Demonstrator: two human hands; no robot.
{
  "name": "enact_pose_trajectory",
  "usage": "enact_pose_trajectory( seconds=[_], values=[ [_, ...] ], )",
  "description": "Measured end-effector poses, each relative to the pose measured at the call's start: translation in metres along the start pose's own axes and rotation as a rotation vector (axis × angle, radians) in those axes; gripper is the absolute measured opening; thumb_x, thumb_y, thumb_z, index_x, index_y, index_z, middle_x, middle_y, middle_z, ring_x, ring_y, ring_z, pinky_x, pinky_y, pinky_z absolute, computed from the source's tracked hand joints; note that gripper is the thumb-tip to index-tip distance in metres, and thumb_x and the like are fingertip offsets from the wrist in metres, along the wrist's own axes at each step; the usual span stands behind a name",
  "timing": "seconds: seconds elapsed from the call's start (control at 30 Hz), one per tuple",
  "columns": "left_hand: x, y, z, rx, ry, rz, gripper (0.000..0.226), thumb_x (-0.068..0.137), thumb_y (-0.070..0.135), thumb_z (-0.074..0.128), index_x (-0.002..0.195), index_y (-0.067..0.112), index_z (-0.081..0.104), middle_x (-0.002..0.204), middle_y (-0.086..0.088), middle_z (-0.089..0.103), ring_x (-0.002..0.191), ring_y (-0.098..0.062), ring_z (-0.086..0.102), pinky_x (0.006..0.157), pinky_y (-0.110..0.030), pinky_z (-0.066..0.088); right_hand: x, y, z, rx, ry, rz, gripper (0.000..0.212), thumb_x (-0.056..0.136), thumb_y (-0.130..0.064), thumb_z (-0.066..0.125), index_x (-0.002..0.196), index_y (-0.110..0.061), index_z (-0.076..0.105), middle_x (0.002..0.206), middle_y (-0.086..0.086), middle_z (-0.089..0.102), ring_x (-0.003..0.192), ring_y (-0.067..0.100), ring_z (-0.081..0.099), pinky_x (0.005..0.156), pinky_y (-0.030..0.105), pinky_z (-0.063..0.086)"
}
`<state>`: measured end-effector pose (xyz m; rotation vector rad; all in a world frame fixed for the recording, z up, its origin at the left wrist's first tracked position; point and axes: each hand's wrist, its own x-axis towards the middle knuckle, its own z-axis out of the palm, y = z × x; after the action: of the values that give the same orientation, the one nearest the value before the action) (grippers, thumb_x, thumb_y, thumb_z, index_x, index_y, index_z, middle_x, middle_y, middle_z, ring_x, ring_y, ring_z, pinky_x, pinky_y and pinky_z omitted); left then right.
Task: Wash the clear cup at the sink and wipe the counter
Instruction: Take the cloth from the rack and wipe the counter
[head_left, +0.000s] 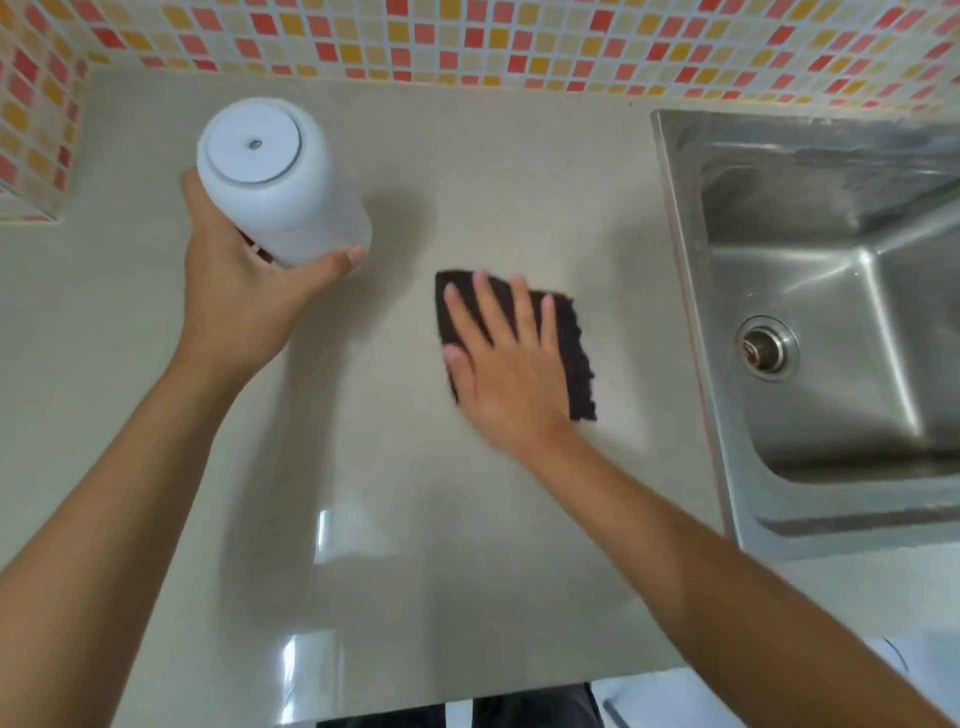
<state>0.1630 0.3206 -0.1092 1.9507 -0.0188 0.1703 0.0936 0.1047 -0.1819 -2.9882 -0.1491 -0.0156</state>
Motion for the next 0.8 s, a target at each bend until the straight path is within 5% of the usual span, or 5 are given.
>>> enact_pose_trajectory(
  seconds=[0.2,0.43,0.53,0.7,0.8],
  values=[
    [0.002,0.011,0.015,0.037,-0.032,0.017,0.085,0.072,0.026,0.086,0.133,0.022,0.028,0.137,0.008,0.046,0.121,0.009,0.047,0.093,-0.010,0.044,-0.099,-0.086,0.002,0.142,-0.155,-0.226,0.055,0.099,-0.045,0.034,0.151,-0.034,0.021,0.160,-0.004,0.014,0.147,0.029,0.007,0.117,0.052,0.009],
    [-0.007,0.016,0.021,0.023,-0.058,0.034,0.080,0.070,0.028,0.087,0.125,0.029,0.028,0.133,0.008,0.049,0.120,0.003,0.052,0.097,-0.018,0.046,-0.002,0.096,-0.014,-0.112,-0.022,0.342,0.056,0.099,-0.049,0.017,0.152,-0.032,0.015,0.160,0.000,0.018,0.144,0.034,0.016,0.115,0.056,0.009],
    [-0.013,0.017,0.026,0.022,-0.076,0.029,0.082,0.069,0.029,0.086,0.126,0.026,0.028,0.130,0.013,0.049,0.117,0.006,0.052,0.095,-0.017,0.046,-0.016,0.076,-0.007,-0.063,0.008,0.458,0.056,0.100,-0.048,0.014,0.153,-0.030,0.009,0.161,0.001,0.010,0.145,0.035,0.009,0.116,0.056,0.003],
    [-0.017,0.028,0.046,0.017,-0.068,0.017,0.082,0.068,0.031,0.086,0.125,0.024,0.028,0.125,0.017,0.049,0.112,0.013,0.051,0.095,-0.019,0.047,-0.111,-0.095,0.005,0.140,-0.103,-0.055,0.056,0.097,-0.043,0.036,0.150,-0.029,0.025,0.159,0.002,0.018,0.145,0.036,0.010,0.115,0.056,0.007],
    [-0.017,0.039,0.060,0.027,-0.088,0.030,0.082,0.070,0.031,0.085,0.126,0.025,0.026,0.124,0.020,0.046,0.110,0.017,0.049,0.094,-0.015,0.046,-0.139,-0.085,-0.004,0.158,-0.132,-0.149,0.053,0.100,-0.045,0.031,0.151,-0.034,0.021,0.160,-0.004,0.014,0.147,0.028,0.005,0.117,0.051,0.009]
  ],
)
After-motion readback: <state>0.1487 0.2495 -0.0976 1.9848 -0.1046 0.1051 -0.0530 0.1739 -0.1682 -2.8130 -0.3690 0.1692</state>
